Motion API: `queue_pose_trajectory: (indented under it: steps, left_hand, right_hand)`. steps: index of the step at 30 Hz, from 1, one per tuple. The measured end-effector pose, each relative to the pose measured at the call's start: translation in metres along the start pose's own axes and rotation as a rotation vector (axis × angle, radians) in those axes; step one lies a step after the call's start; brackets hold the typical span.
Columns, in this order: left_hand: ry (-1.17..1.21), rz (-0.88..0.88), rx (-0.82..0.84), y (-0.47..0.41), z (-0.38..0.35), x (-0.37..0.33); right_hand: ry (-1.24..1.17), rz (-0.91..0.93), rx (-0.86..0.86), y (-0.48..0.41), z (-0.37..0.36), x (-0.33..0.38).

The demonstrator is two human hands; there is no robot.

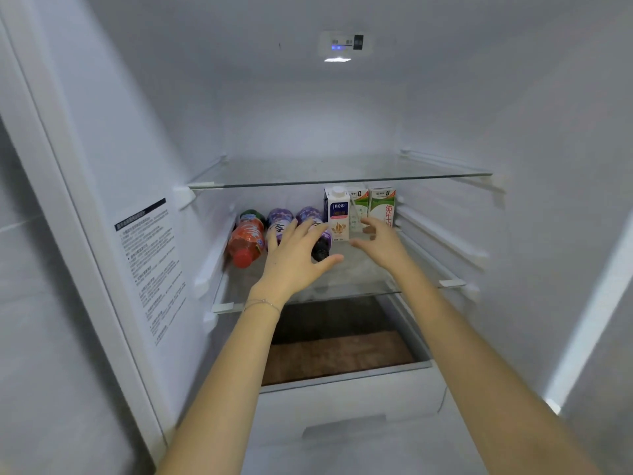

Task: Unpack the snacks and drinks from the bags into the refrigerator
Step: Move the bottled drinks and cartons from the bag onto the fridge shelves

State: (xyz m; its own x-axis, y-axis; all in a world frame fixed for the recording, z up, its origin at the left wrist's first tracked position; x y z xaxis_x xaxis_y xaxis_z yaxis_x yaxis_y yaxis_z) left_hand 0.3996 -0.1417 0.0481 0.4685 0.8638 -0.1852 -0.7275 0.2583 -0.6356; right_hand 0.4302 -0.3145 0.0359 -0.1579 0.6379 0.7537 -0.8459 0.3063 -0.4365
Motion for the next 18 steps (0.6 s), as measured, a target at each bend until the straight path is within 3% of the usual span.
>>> queue_pose_trajectory:
  steps: [6, 13, 18]
  left_hand:
    - [0.013, -0.056, -0.043, 0.033, 0.008, -0.01]
    - [0.067, -0.096, -0.088, 0.079, 0.02, -0.041]
    - [0.114, -0.185, -0.137, 0.117, 0.036, -0.089]
  right_hand:
    - [0.122, 0.075, -0.048, 0.069, 0.044, 0.009]
    - [0.491, 0.197, -0.121, 0.15, 0.102, 0.013]
    - [0.504, 0.219, -0.119, 0.213, 0.151, 0.021]
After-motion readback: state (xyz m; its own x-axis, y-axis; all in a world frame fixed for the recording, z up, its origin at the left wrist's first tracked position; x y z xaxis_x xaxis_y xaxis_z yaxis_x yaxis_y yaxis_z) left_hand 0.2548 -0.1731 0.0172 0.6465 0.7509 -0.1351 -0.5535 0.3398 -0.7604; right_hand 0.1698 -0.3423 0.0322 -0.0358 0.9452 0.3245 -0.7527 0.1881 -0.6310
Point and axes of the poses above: each hand's wrist, its own y-axis away from the middle knuckle, its own z-axis out of the back of the hand, x = y × z, the point moved 8 cm from there along -y, towards the middle knuckle, and after that the axes turned 11 degrees about -x, right-handed, at the moved point
